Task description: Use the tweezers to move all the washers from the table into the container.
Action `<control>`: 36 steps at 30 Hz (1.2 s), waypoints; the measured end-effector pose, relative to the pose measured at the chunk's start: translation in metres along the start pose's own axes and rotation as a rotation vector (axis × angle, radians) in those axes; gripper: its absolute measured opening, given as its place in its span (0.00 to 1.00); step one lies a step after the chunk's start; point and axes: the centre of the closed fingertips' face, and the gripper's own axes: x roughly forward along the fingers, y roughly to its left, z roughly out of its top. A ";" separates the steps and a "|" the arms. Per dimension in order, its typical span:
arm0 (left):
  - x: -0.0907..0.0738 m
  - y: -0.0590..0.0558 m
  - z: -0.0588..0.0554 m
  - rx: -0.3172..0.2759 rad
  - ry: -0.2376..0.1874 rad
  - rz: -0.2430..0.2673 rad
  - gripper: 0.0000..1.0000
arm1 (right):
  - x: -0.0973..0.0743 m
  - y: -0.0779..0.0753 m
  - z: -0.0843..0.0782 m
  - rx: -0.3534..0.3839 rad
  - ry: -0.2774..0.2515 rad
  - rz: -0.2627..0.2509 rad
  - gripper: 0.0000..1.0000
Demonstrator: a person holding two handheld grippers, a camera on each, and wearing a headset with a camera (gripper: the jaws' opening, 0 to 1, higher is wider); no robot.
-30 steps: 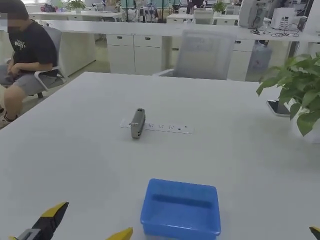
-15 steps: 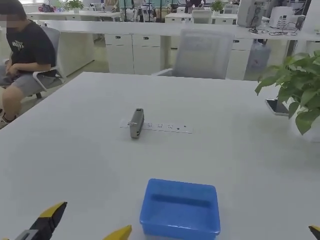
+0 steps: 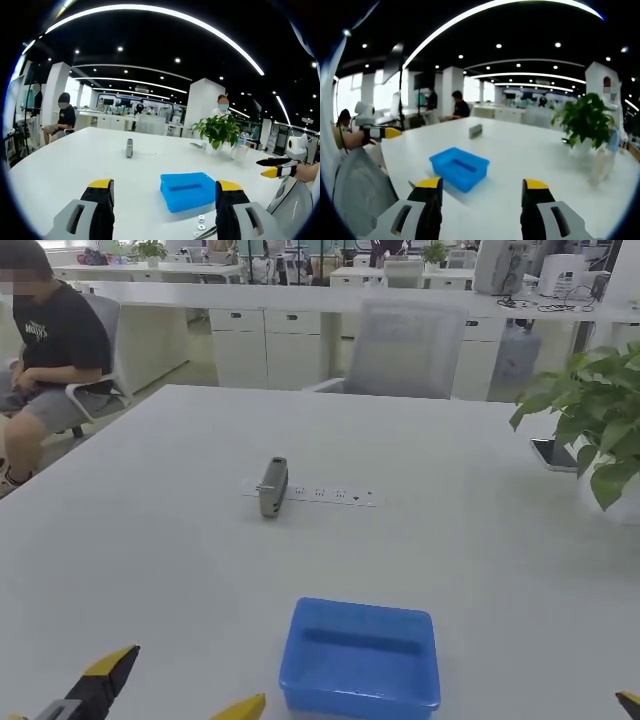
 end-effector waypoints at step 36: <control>0.000 -0.024 -0.005 -0.064 0.042 -0.142 0.77 | 0.004 0.010 -0.021 -0.107 0.152 0.044 0.54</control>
